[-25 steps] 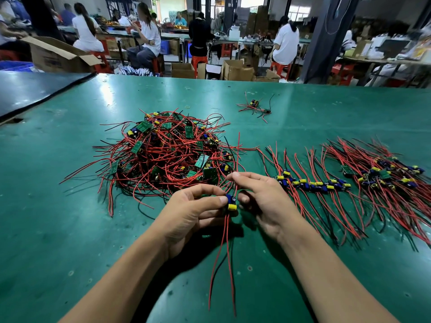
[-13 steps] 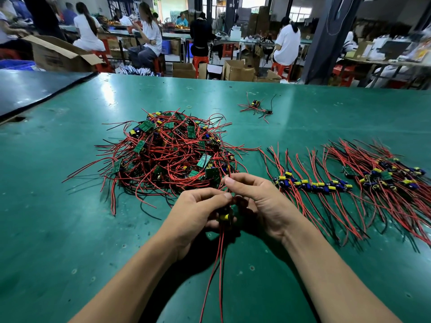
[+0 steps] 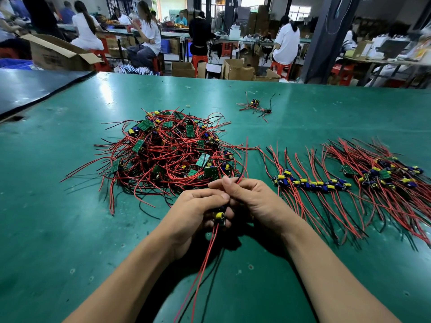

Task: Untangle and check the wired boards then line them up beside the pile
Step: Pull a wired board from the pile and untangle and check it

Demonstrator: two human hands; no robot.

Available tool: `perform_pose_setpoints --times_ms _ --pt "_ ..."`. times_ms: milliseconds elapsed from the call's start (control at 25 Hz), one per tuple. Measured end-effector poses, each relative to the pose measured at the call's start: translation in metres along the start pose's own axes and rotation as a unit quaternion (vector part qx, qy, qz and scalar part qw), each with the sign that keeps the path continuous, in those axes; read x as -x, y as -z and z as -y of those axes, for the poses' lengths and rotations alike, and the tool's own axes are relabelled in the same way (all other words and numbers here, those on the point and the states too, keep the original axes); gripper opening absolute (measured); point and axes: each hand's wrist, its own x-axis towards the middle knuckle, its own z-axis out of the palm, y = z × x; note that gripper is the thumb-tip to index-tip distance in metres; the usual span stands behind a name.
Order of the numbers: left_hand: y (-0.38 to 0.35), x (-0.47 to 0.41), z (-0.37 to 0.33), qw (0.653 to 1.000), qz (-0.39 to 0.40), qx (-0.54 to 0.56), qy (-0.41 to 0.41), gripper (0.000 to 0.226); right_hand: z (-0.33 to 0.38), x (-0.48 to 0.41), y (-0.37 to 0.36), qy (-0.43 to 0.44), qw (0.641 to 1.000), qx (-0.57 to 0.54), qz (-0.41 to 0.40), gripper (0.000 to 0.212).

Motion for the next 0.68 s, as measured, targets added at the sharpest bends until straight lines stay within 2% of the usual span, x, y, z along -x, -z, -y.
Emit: perform_pose_setpoints --times_ms 120,240,360,480,560,680 --pt "0.000 0.000 -0.001 1.000 -0.002 -0.010 -0.005 0.012 0.001 -0.001 -0.001 0.057 0.994 0.040 -0.083 0.037" --pt "-0.002 0.000 0.000 1.000 0.004 -0.022 -0.011 0.014 0.005 -0.003 0.001 0.134 0.961 0.147 -0.190 0.031" --pt "-0.006 0.000 0.002 0.999 0.012 -0.027 -0.016 0.015 0.006 -0.005 0.007 0.176 0.929 0.194 -0.262 0.030" --pt "-0.005 0.001 0.002 0.999 0.019 -0.048 -0.017 0.017 0.003 -0.006 0.005 0.161 0.926 0.196 -0.280 0.039" --pt "-0.005 0.002 0.002 0.997 0.022 -0.069 -0.015 0.017 0.000 -0.008 0.000 0.123 0.940 0.181 -0.263 0.047" --pt "-0.009 0.002 0.005 0.998 0.009 -0.062 -0.021 0.016 0.003 -0.008 -0.003 0.080 0.966 0.095 -0.226 0.050"
